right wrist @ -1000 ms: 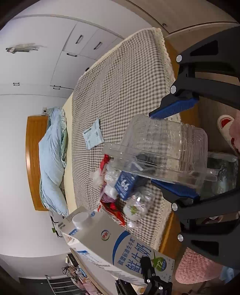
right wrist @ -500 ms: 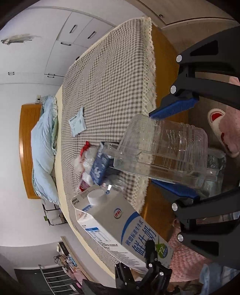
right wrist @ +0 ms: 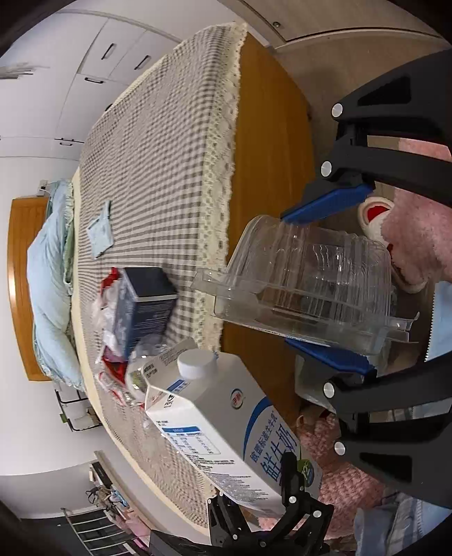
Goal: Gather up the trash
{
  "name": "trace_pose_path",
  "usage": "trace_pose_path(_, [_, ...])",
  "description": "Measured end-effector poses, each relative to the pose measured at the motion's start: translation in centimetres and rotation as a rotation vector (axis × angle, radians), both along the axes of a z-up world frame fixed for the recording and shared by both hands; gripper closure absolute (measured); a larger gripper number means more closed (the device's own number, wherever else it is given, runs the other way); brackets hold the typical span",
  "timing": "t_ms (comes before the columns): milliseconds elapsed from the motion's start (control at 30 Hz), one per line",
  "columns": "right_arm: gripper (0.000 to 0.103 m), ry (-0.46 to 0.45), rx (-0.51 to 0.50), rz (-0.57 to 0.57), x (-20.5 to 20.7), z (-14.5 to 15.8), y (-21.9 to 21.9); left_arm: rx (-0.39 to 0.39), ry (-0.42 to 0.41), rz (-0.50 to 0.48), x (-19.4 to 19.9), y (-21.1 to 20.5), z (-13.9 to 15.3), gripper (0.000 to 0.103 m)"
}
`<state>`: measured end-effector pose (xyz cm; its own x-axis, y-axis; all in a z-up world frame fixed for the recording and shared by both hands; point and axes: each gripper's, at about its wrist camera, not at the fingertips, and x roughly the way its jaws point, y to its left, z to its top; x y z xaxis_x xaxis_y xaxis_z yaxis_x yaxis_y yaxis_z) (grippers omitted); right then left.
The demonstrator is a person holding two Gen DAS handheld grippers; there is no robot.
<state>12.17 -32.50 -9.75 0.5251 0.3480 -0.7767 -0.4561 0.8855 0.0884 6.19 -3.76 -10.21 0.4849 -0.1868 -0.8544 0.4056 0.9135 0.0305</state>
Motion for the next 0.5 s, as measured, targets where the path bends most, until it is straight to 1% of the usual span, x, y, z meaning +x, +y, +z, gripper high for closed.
trace_pose_path(200, [0.039,0.066,-0.021,-0.008,-0.4,-3.0,0.3,0.019,0.051,-0.037,0.1,-0.5,-3.0,0.031])
trace_pose_path(333, [0.039,0.111,-0.040,-0.025,-0.3,-4.9,0.2,0.028,0.099,-0.071,0.2,-0.8,-5.2,0.031])
trace_pose_path(500, [0.039,0.144,-0.083,-0.035,-0.1,-6.9,0.6,0.043,0.156,-0.090,0.8,-0.7,-8.1,0.031])
